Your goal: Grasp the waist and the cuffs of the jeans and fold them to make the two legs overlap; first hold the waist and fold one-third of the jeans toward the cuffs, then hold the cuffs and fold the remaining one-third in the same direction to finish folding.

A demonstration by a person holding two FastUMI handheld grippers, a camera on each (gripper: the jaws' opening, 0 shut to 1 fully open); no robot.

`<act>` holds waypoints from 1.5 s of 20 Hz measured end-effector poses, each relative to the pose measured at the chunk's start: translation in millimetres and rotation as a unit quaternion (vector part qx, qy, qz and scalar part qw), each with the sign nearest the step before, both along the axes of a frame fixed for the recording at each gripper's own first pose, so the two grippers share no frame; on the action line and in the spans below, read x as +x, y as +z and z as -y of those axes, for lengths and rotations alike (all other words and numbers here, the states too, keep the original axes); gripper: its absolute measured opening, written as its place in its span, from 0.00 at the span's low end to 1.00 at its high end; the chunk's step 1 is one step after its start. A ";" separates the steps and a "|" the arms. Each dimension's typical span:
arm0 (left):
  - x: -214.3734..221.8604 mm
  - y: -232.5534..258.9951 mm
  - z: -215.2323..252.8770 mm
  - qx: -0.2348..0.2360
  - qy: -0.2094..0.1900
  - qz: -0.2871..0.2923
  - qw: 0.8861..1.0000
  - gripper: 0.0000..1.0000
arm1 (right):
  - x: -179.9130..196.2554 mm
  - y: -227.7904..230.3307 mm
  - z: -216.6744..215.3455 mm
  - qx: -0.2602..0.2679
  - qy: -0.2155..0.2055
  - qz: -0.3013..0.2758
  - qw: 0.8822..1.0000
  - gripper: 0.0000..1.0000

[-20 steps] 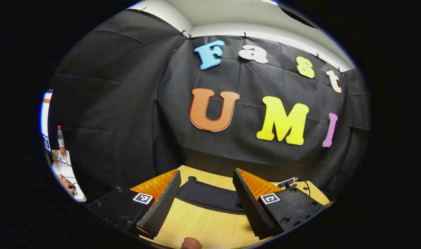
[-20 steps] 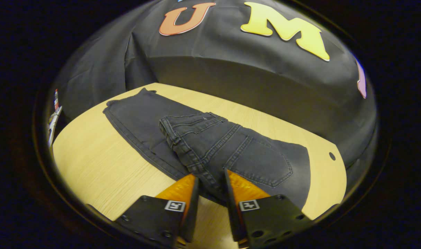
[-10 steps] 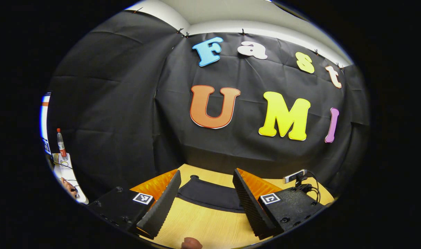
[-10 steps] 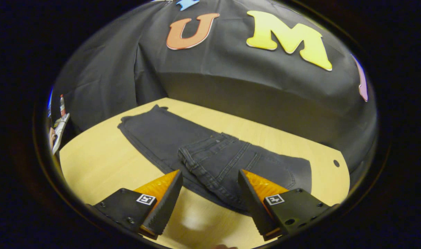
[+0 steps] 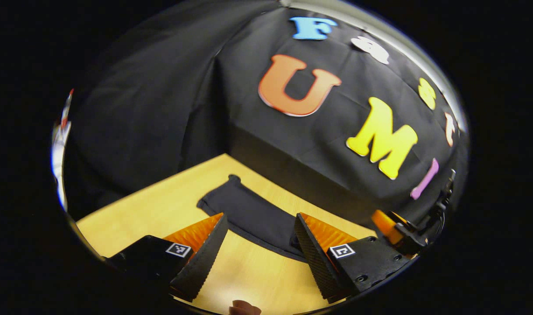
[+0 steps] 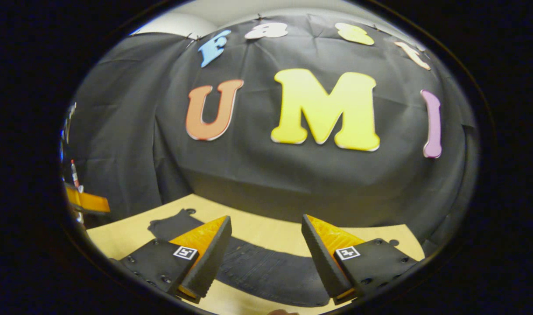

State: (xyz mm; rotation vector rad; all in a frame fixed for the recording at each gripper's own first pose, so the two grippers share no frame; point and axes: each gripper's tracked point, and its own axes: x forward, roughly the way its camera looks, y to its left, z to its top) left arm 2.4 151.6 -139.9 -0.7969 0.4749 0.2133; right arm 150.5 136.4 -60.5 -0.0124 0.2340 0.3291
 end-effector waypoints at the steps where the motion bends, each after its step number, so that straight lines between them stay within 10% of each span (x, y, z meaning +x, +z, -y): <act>1: 2.5 -23.3 -1.6 -0.056 0.015 -0.030 0.998 0.99 | 1.5 16.4 15.9 0.004 -0.011 0.015 1.000 0.98; 4: 12.9 -65.4 -10.7 -0.213 0.067 -0.069 0.972 0.99 | -0.9 61.1 72.0 0.007 -0.056 0.056 0.997 0.98; 9: 40.3 -96.7 -34.6 -0.301 0.121 -0.079 0.943 1.00 | -14.0 99.6 160.2 -0.033 -0.126 0.090 0.987 0.99; 18: 81.6 -150.4 -63.7 -0.336 0.168 -0.104 0.921 0.99 | -37.3 138.1 270.9 -0.056 -0.237 0.110 0.964 0.98; 30: 146.7 -163.3 -65.1 -0.399 0.181 -0.038 0.898 0.90 | -34.0 119.9 292.7 -0.081 -0.259 0.079 0.959 0.99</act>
